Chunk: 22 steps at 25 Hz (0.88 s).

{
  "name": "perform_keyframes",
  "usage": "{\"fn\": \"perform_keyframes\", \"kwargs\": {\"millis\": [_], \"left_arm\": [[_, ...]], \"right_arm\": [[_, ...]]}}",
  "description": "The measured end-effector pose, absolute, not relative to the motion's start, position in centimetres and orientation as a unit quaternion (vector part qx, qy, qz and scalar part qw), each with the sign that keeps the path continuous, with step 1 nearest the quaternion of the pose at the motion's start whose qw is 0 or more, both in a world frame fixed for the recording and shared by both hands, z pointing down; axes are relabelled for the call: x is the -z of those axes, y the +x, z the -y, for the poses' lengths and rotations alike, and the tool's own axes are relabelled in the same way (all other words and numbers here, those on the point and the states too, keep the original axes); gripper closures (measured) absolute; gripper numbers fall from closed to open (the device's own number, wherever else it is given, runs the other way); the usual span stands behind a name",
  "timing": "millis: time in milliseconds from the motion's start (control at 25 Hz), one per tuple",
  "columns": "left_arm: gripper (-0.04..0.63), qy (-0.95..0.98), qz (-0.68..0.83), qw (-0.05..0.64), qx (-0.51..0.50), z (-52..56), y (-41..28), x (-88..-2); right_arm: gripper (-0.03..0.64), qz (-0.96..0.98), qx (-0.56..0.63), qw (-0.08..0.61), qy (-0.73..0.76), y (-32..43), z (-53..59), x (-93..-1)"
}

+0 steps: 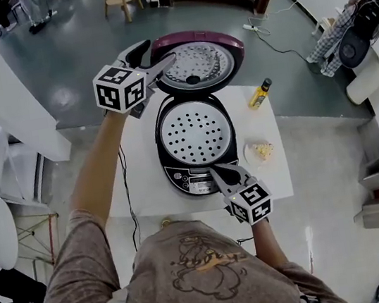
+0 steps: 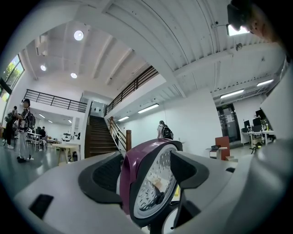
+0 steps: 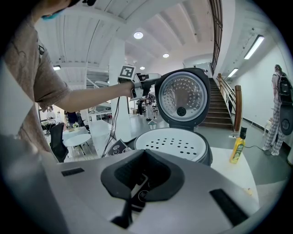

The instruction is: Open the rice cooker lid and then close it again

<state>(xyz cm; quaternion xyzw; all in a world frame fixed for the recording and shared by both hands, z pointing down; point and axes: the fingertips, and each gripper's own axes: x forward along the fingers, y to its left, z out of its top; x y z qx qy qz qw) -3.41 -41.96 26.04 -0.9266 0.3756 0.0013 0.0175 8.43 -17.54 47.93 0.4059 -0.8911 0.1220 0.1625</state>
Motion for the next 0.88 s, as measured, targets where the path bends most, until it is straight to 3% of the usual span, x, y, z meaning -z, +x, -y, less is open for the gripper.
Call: {"fn": "perform_keyframes", "kwargs": {"millis": [880], "left_arm": [[0.259, -0.932, -0.363, 0.014, 0.003, 42.7, -2.4, -26.7]], "right_arm": [[0.614, 0.891, -0.123, 0.162, 0.407, 8.5, 17.5, -48.0]]}}
